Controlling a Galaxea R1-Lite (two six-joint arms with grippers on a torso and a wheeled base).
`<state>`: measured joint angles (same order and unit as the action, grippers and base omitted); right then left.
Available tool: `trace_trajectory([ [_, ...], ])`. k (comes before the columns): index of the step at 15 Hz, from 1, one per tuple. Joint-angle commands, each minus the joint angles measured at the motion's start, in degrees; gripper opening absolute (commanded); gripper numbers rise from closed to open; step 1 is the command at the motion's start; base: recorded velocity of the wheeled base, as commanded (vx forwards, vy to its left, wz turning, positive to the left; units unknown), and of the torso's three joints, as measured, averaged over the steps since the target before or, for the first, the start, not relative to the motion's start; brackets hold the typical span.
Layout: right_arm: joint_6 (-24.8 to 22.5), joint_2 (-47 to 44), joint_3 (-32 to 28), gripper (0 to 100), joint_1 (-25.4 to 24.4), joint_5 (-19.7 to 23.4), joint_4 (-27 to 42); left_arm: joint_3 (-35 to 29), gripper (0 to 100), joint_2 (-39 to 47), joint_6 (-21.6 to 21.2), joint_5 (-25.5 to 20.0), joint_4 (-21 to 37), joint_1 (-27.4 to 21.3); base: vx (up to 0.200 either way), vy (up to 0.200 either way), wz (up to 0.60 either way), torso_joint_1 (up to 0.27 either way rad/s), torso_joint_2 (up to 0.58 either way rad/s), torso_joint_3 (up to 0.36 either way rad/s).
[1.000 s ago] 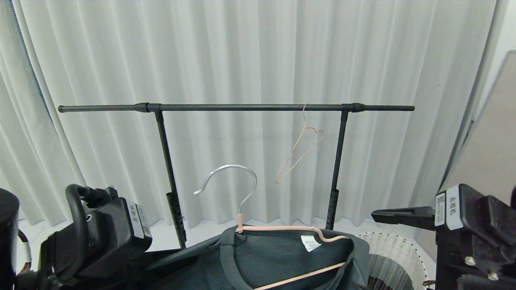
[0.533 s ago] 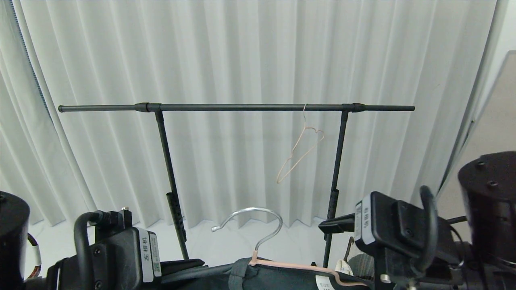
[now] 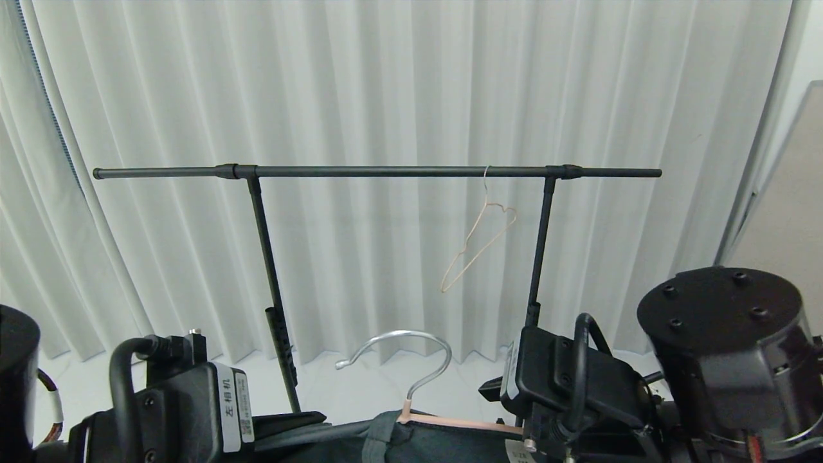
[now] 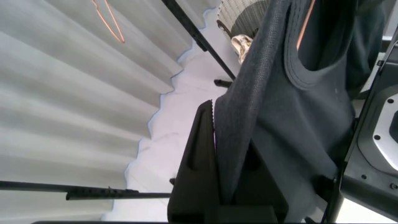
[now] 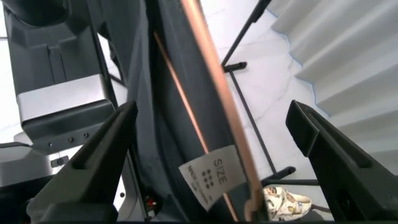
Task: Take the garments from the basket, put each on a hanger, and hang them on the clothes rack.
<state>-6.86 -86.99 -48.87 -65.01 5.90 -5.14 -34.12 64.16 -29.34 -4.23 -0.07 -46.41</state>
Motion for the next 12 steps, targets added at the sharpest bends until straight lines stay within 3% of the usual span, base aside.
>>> trace_trajectory([
  [1, 0.0, -0.6, 0.0, 100, -0.1, 0.0, 0.0, -0.1, 0, -0.2, 0.0, 0.0, 0.0, -0.1, 0.0, 0.0, 0.0, 0.0, 0.0, 0.0],
  [2, 0.0, -0.6, 0.0, 100, -0.1, 0.0, 0.0, -0.1, 0, -0.2, 0.0, 0.0, 0.0, -0.4, 0.0, 0.0, 0.0, 0.0, 0.0, 0.0],
  [3, 0.0, -0.6, 0.0, 0, -0.2, -0.1, 0.0, -0.1, 0, -0.2, 0.0, 0.0, 0.0, -0.4, 0.0, 0.0, 0.0, 0.0, 0.0, 0.0],
  [12, -0.4, 0.5, 0.1, 0, -0.2, -0.3, -0.1, 0.4, 0, -0.2, 0.0, 0.0, -2.5, -0.8, 0.0, 0.0, 0.0, 0.0, 0.0, 0.0],
])
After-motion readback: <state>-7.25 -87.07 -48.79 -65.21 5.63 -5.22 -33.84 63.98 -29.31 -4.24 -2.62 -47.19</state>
